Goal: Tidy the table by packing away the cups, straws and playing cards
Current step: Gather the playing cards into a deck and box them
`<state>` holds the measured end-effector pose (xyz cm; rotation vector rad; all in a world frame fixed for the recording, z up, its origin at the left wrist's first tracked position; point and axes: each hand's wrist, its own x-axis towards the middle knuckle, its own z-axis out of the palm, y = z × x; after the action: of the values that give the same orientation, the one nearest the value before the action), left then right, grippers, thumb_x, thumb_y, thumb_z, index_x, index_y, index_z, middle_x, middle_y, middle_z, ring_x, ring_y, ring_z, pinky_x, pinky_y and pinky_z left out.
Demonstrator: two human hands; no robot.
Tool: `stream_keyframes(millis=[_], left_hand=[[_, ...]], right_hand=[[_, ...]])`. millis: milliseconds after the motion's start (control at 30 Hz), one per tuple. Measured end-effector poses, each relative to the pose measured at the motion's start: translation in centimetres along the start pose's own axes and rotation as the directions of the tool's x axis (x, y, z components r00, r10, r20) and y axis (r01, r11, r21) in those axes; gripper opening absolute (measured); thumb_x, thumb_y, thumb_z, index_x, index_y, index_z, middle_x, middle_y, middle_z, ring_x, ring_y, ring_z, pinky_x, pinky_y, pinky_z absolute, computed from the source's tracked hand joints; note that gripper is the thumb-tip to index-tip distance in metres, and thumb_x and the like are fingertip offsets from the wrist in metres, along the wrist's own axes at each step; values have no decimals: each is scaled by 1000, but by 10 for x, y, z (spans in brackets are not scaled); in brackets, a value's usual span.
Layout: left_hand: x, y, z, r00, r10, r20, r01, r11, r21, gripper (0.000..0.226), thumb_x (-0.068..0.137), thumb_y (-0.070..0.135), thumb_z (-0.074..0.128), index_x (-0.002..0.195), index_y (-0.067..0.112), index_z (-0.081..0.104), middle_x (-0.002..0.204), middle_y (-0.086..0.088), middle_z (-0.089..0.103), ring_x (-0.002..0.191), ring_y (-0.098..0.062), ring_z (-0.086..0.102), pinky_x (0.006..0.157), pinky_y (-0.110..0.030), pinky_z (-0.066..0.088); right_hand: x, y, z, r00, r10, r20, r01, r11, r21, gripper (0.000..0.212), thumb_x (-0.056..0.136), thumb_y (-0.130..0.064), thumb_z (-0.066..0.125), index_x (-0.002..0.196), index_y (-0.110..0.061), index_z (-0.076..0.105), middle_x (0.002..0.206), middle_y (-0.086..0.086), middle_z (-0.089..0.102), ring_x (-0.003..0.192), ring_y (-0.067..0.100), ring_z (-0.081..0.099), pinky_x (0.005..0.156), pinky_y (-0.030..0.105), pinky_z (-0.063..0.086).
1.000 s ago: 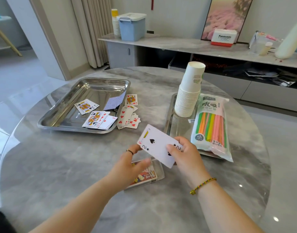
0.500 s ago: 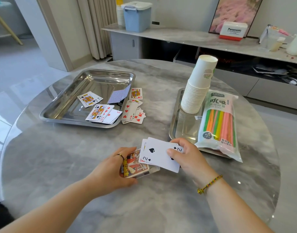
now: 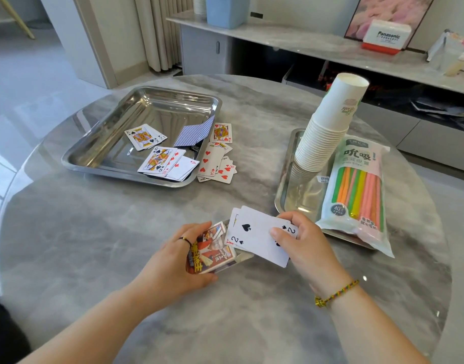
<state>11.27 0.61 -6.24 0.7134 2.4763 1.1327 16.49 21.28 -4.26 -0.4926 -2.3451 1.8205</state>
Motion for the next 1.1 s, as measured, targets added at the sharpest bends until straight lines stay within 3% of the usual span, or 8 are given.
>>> stream_keyframes(millis=[200,333,467,600,767,867,1000,1100], left_hand=[[-1,0,-1,1000,15,-21,-15,1000,5,83,65,22,77,133,33,30,111,39,27,98,10,42,78,8,28],[-3,1,-2,999,39,0,-38,994,102,84,66,26,76,134,35,27,118,27,28,115,-7,41,94,-11,29],[-5,2,-3,995,88,42,-95,973,209,82,70,31,71,136,35,22,117,29,20,119,-3,33,85,9,9],[-6,3,-4,993,99,68,-113,960,256,81,71,33,70,136,36,22,118,28,19,120,-2,30,80,14,1],[-6,6,-9,987,118,107,-140,964,227,80,69,32,72,118,52,11,116,33,21,110,4,30,82,13,10],[-6,7,-12,981,120,155,-149,971,189,79,68,30,74,112,56,13,110,41,21,109,6,36,84,10,17],[-7,9,-12,971,123,206,-152,980,131,80,66,26,76,108,58,16,111,38,27,107,6,43,87,3,27],[-7,9,-15,967,139,215,-163,982,99,80,65,24,77,108,57,19,111,36,31,101,14,43,82,6,28]], right_hand=[[-2,-6,-1,995,-3,102,14,995,-99,25,83,-6,56,72,-27,49,68,-9,53,56,1,49,47,5,34],[-2,-9,-4,983,8,181,30,979,-202,26,83,-7,55,70,-29,47,68,-10,51,60,4,46,48,5,35],[-2,-11,-7,964,44,263,21,970,-241,26,83,-6,55,69,-27,48,65,-9,49,56,3,46,45,7,34],[-3,-12,-9,937,74,340,23,962,-272,25,83,-7,55,69,-27,49,64,-10,50,53,-1,47,46,6,35],[-2,-16,-15,917,107,383,-10,969,-248,24,83,-7,56,71,-26,51,63,-8,53,54,1,50,48,7,37],[-3,-17,-17,888,141,437,-42,972,-230,23,81,-3,57,72,-23,52,63,-7,54,49,-5,50,46,6,36],[-6,-20,-18,825,212,524,-93,965,-245,23,81,-1,58,77,-23,52,69,-5,56,50,-4,53,48,8,39],[-6,-23,-18,827,200,525,-98,972,-216,27,80,1,59,81,-25,52,74,-6,56,51,-4,54,50,8,42]])
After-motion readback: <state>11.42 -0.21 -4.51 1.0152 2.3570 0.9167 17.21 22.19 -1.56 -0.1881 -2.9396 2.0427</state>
